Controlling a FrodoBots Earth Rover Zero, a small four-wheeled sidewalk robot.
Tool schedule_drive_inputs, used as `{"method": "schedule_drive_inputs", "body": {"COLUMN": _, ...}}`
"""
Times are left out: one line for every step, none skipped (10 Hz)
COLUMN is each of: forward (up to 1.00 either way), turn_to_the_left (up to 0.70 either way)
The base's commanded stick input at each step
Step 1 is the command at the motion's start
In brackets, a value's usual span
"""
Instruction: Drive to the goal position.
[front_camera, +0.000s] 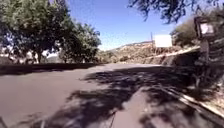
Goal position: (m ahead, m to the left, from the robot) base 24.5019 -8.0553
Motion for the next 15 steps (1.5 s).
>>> {"method": "schedule_drive_inputs", "body": {"forward": 0.7, "turn_to_the_left": 0.0}}
{"method": "schedule_drive_inputs", "body": {"forward": 0.7, "turn_to_the_left": 0.0}}
{"method": "schedule_drive_inputs", "body": {"forward": 0.7, "turn_to_the_left": 0.0}}
{"method": "schedule_drive_inputs", "body": {"forward": 0.7, "turn_to_the_left": 0.0}}
{"method": "schedule_drive_inputs", "body": {"forward": 0.7, "turn_to_the_left": 0.0}}
{"method": "schedule_drive_inputs", "body": {"forward": 0.7, "turn_to_the_left": 0.0}}
{"method": "schedule_drive_inputs", "body": {"forward": 0.7, "turn_to_the_left": -0.2}}
{"method": "schedule_drive_inputs", "body": {"forward": 0.7, "turn_to_the_left": -0.28}}
{"method": "schedule_drive_inputs", "body": {"forward": 0.7, "turn_to_the_left": -0.28}}
{"method": "schedule_drive_inputs", "body": {"forward": 0.7, "turn_to_the_left": -0.28}}
{"method": "schedule_drive_inputs", "body": {"forward": 0.7, "turn_to_the_left": -0.28}}
{"method": "schedule_drive_inputs", "body": {"forward": 0.7, "turn_to_the_left": -0.28}}
{"method": "schedule_drive_inputs", "body": {"forward": 0.7, "turn_to_the_left": -0.28}}
{"method": "schedule_drive_inputs", "body": {"forward": 0.7, "turn_to_the_left": -0.28}}
{"method": "schedule_drive_inputs", "body": {"forward": 0.7, "turn_to_the_left": -0.28}}
